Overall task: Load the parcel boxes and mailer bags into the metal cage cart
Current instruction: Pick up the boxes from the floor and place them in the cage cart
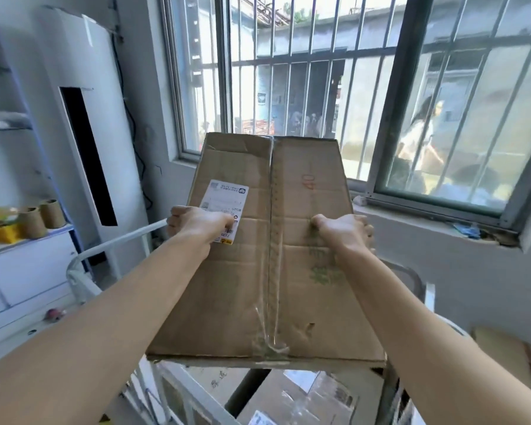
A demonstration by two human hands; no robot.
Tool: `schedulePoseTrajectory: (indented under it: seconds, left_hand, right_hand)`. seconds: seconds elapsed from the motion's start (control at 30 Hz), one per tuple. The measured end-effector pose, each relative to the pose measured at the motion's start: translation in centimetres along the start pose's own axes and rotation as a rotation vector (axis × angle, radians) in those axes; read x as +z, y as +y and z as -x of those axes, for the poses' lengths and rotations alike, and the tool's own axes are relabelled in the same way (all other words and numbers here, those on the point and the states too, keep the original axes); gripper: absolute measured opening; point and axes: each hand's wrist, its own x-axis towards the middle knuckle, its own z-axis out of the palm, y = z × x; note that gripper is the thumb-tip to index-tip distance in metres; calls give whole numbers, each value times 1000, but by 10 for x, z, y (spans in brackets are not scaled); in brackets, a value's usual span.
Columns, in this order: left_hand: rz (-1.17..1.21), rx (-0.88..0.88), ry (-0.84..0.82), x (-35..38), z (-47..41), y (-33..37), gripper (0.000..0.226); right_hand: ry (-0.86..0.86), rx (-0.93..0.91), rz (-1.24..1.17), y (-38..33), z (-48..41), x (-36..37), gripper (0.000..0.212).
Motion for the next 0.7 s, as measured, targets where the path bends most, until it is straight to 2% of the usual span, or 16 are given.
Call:
schedulePoseTrajectory:
  seconds: [0.27,0.7]
  left_hand:
    - [25,-14,-43,-2,-102,-29,81]
    - [-98,48,-241,-28,-298,-82,70]
  right_hand:
    - [58,13,38,-48,-14,84,92]
    - [139,208,61,-126,-9,250,84]
